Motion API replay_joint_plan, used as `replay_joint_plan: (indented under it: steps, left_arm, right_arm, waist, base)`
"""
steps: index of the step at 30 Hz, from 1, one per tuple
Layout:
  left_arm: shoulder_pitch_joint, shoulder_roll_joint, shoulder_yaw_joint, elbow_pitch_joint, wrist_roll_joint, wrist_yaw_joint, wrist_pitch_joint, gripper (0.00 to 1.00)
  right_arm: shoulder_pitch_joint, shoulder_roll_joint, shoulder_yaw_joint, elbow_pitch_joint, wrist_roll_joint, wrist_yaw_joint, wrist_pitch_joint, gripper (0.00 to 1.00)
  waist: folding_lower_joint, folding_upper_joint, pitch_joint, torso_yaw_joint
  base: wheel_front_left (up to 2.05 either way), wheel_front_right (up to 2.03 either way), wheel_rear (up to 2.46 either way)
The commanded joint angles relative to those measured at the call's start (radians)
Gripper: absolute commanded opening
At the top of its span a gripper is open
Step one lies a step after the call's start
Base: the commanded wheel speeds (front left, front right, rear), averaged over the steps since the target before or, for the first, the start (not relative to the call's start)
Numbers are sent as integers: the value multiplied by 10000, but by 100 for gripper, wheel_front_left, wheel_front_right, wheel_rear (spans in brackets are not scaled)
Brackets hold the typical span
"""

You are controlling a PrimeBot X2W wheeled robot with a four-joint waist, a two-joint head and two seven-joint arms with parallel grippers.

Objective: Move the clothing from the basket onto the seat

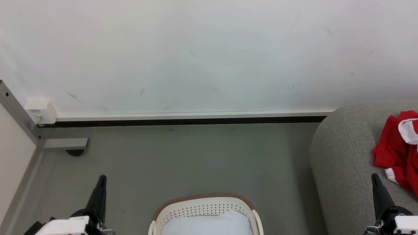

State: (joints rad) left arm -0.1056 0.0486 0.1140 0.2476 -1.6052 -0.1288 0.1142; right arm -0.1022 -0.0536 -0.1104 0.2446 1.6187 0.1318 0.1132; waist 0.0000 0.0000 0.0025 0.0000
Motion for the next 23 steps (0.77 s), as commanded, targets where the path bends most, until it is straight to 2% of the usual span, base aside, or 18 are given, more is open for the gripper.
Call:
replay_joint_plan:
  steps: [1,23]
  left_arm:
    - [-89,22,18,-33,-140,-36,34,0]
    - [-90,22,18,-34,-139,-36,34,0]
  right_arm:
    - [-140,11,-47,24,-74,-21,8,0]
    - [-141,17,-55,25,-80,-21,19,0]
  waist:
    - [0,0,0,0]
    - [0,0,0,0]
  base:
    - [0,0,0]
    - [0,0,0]
